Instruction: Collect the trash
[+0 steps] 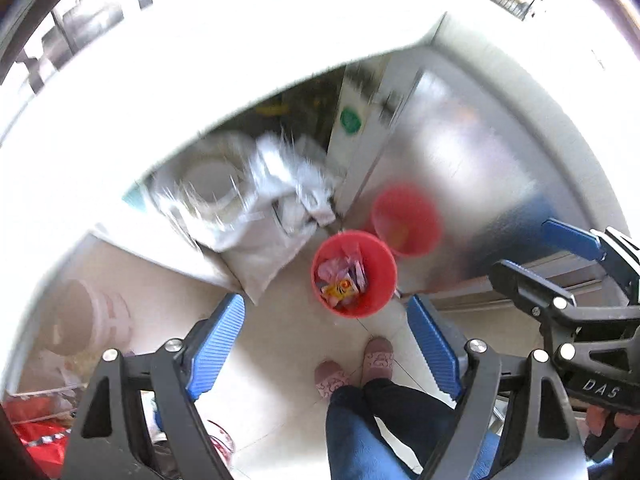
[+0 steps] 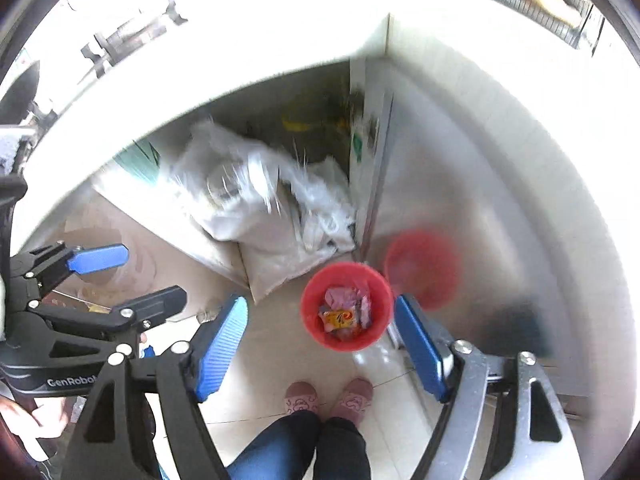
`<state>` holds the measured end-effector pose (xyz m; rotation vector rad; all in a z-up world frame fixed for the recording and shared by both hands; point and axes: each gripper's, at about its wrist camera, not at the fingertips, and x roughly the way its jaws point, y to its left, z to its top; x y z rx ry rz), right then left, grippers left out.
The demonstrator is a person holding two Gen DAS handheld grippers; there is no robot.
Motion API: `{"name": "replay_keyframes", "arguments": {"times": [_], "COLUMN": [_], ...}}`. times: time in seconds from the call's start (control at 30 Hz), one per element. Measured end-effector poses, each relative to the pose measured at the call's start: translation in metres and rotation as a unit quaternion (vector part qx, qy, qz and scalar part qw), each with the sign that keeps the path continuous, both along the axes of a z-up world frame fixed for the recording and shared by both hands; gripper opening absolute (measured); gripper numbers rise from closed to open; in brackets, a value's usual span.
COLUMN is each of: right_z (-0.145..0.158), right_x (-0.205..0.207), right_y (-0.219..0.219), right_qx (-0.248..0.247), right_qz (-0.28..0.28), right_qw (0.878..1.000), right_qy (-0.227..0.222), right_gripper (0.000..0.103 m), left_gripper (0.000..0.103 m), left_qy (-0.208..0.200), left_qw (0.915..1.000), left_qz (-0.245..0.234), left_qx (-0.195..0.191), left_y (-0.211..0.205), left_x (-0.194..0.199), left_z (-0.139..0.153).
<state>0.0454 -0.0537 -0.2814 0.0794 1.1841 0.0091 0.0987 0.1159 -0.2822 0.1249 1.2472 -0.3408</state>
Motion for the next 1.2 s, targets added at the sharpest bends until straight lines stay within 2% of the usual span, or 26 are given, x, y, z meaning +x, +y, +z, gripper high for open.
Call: {"name": "replay_keyframes", "arguments": {"times": [0.17,0.27,0.43,0.6,0.8,0.87,0.9,0.93,1.2], "right_z": [0.066,0.098,0.143,0.175,0.209,0.221,0.224,0.227,0.236], "right_x": [-0.007,-0.014,-0.028,-0.047,-0.083,-0.102,-0.111,-0.119,-0.193], "right_y": [-0.006,-0.008,-0.013,-0.017,-0.019,-0.019,-0.020,-0.021,-0.028], "right_qx": [-0.030,-0.043,-0.041,-0.047,-0.050,-0.058,-0.063,-0.068,-0.076], "right_qz": [-0.008,-0.007,-0.016,-0.013,-0.007,-0.006,-0.006,-0.005,0.003], "right_qw": [0.998,0.996,0.992,0.988,0.981,0.977,0.975,0.973,0.971], "right_qy": [-0.055,-0.083,-0.119,-0.146,-0.185,-0.204,-0.213,-0.219,-0.228], "right_gripper": [0.076,0.076,0.076,0.076,0.079,0.082,0.084,0.085,0.096], "left_gripper": [0.083,0.083,0.083,0.086,0.088,0.093,0.101,0.103,0.103], "left_qy": [-0.060,-0.072,-0.103,-0.144,-0.185,-0.201,-0.206,-0.209,-0.217], "left_qw": [0.9981,0.9974,0.9942,0.9891,0.9823,0.9791,0.9782,0.9775,0.9748], "left_qz": [-0.008,-0.002,-0.004,0.002,0.012,0.020,0.026,0.030,0.051], "left_qx": [0.009,-0.009,-0.031,-0.029,-0.026,-0.021,-0.015,-0.012,-0.014], "left_y": [-0.007,-0.008,-0.009,-0.015,-0.024,-0.027,-0.028,-0.029,-0.045], "left_x": [-0.007,-0.012,-0.027,-0.049,-0.098,-0.119,-0.131,-0.142,-0.235], "left_z": [0.067,0.099,0.147,0.190,0.229,0.240,0.244,0.248,0.260]}}
